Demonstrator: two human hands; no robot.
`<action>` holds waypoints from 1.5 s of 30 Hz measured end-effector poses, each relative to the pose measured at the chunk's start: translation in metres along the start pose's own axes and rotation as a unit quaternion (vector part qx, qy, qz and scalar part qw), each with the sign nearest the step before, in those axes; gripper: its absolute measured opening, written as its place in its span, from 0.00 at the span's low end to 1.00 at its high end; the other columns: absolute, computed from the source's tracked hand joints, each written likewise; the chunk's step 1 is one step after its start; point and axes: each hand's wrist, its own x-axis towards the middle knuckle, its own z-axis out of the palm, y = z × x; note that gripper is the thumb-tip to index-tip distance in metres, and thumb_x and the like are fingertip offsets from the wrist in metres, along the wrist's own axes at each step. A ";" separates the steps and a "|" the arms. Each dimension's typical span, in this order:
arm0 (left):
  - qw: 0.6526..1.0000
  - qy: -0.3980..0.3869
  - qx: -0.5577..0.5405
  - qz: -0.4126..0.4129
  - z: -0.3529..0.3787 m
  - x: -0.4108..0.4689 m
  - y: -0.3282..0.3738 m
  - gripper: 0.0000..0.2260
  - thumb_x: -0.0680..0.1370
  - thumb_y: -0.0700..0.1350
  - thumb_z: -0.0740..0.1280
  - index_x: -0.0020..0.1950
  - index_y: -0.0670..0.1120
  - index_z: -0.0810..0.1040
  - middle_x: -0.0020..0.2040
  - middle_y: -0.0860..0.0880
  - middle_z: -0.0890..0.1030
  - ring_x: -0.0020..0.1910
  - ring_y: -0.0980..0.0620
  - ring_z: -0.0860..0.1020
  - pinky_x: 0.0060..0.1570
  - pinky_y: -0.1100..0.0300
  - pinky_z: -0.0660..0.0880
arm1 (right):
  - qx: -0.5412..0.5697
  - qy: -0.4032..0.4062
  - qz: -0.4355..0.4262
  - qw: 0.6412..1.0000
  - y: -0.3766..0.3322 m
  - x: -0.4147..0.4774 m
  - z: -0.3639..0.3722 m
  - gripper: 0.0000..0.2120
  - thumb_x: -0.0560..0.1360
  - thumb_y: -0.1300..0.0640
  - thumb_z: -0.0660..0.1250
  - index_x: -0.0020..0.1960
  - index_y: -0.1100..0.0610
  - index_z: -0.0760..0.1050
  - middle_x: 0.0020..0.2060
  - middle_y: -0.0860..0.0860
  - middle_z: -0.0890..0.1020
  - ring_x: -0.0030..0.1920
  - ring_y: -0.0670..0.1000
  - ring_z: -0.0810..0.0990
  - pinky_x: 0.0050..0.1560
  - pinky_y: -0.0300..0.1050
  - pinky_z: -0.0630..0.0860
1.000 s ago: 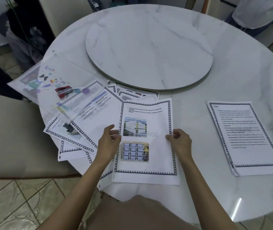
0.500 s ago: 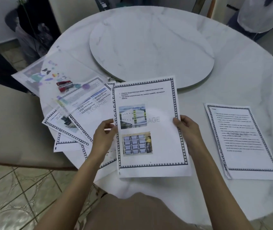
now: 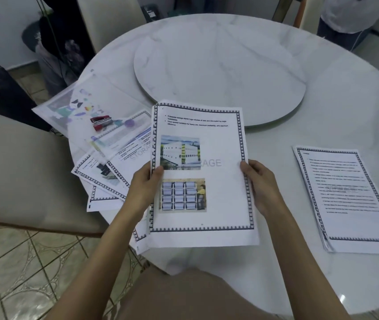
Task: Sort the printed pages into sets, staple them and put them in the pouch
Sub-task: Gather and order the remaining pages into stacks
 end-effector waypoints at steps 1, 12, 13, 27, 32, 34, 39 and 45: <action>1.000 0.009 -0.001 0.003 -0.006 0.001 -0.001 0.07 0.81 0.45 0.57 0.47 0.48 0.74 0.42 0.47 0.75 0.40 0.51 0.71 0.40 0.62 0.68 | -0.005 -0.002 -0.005 1.000 0.003 0.002 0.003 0.06 0.77 0.59 0.62 0.46 0.58 0.77 0.37 0.50 0.83 0.36 0.48 0.80 0.37 0.39 0.77; 0.983 0.168 0.074 -0.016 -0.127 0.001 -0.045 0.04 0.81 0.41 0.56 0.51 0.44 0.70 0.39 0.47 0.74 0.39 0.50 0.71 0.39 0.58 0.68 | -0.432 -0.098 -0.161 0.882 0.064 0.024 0.058 0.12 0.75 0.56 0.66 0.57 0.56 0.76 0.51 0.46 0.72 0.52 0.44 0.69 0.48 0.30 0.60; 0.981 0.175 0.076 -0.019 -0.133 0.000 -0.047 0.05 0.81 0.41 0.56 0.51 0.43 0.70 0.37 0.50 0.72 0.37 0.53 0.70 0.38 0.61 0.67 | -0.457 -0.103 -0.179 0.865 0.068 0.026 0.064 0.13 0.75 0.56 0.66 0.59 0.57 0.75 0.53 0.47 0.72 0.53 0.45 0.67 0.49 0.31 0.59; 0.970 0.216 0.093 -0.066 -0.153 -0.002 -0.076 0.07 0.82 0.44 0.56 0.53 0.44 0.71 0.41 0.46 0.75 0.44 0.48 0.72 0.46 0.55 0.67 | -0.600 -0.133 -0.230 0.754 0.073 0.027 0.075 0.19 0.77 0.59 0.62 0.67 0.61 0.69 0.68 0.56 0.70 0.68 0.55 0.68 0.64 0.50 0.66; 0.970 0.208 0.101 -0.068 -0.143 0.001 -0.078 0.11 0.82 0.43 0.56 0.56 0.38 0.73 0.41 0.45 0.75 0.41 0.49 0.71 0.41 0.57 0.66 | -0.649 -0.106 -0.212 0.723 0.070 0.012 0.048 0.16 0.78 0.56 0.60 0.64 0.58 0.72 0.64 0.52 0.72 0.64 0.53 0.71 0.59 0.48 0.66; 0.972 0.202 0.093 -0.070 -0.140 0.002 -0.078 0.11 0.82 0.43 0.56 0.57 0.38 0.73 0.46 0.44 0.75 0.46 0.49 0.71 0.47 0.57 0.65 | -0.667 -0.082 -0.197 0.714 0.066 0.008 0.035 0.12 0.79 0.56 0.58 0.60 0.57 0.74 0.60 0.51 0.74 0.60 0.52 0.73 0.55 0.46 0.65; 0.975 0.186 0.080 -0.086 -0.131 0.002 -0.080 0.10 0.82 0.43 0.56 0.57 0.41 0.73 0.49 0.43 0.76 0.50 0.47 0.73 0.51 0.53 0.68 | -0.689 0.000 -0.138 0.711 0.055 0.012 0.023 0.13 0.79 0.53 0.57 0.55 0.57 0.77 0.53 0.53 0.77 0.53 0.53 0.75 0.51 0.46 0.65; 0.980 0.164 0.065 -0.094 -0.116 0.000 -0.080 0.11 0.81 0.40 0.56 0.58 0.38 0.73 0.50 0.42 0.76 0.50 0.47 0.73 0.50 0.56 0.68 | -0.648 0.040 -0.081 0.756 0.055 0.025 0.039 0.28 0.74 0.47 0.66 0.66 0.63 0.65 0.61 0.59 0.70 0.61 0.58 0.68 0.55 0.49 0.68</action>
